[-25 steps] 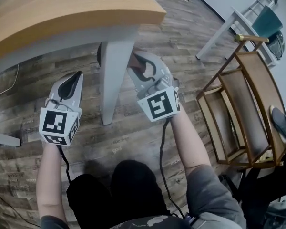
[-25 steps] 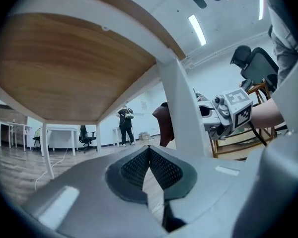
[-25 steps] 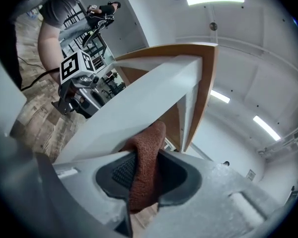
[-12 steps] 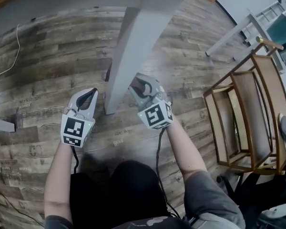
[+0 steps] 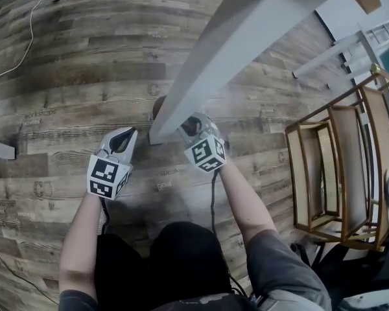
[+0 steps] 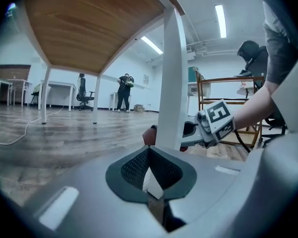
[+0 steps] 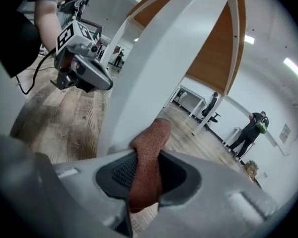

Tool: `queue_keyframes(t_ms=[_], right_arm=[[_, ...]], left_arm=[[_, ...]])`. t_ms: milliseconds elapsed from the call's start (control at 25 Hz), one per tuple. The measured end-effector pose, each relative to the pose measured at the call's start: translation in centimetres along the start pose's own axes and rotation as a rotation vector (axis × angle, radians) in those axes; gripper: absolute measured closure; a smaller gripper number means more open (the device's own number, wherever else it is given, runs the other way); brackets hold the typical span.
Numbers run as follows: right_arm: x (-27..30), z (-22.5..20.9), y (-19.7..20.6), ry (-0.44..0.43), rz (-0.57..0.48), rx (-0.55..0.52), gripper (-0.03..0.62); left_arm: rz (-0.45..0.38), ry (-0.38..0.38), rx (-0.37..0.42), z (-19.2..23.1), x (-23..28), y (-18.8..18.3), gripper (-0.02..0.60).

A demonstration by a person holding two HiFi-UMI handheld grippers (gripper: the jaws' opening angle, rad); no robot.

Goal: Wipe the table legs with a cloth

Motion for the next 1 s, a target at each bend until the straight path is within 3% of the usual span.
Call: queue_keyframes(t_ms=[200,400,720,1000], right_arm=[[3.9,2.3,3.5,-0.056,0.100,0.072,0.508],[5.5,3.7,5.6,-0.101,0.171,0.054,0.508],[3.4,2.2,5.7,0.007,0.136,0.223,0.508],[-0.7,-1.6,2.7,0.142,0.075,0.291,0.508]], left_arm=[[0.037,-0.046,-0.035,1.1,-0.2,2.1,0.563],[0.033,-0.089,-0.088,2.0,0.1,2.2,0.563],[0.012,-0.086,-0.092,2.4,0.3,1.1,0.563],[-0.062,-0.083,-0.032,3.4,-0.6,-3.7,0.563]])
Point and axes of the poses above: the fingertips, and each gripper's own axes: x forward along the fingers, z to its left, y out of its underside, the point moved 5 cm from there along -x, backward along the fingers, and after that the axes turned 3 degrees about -y, right-handed, at the moved point
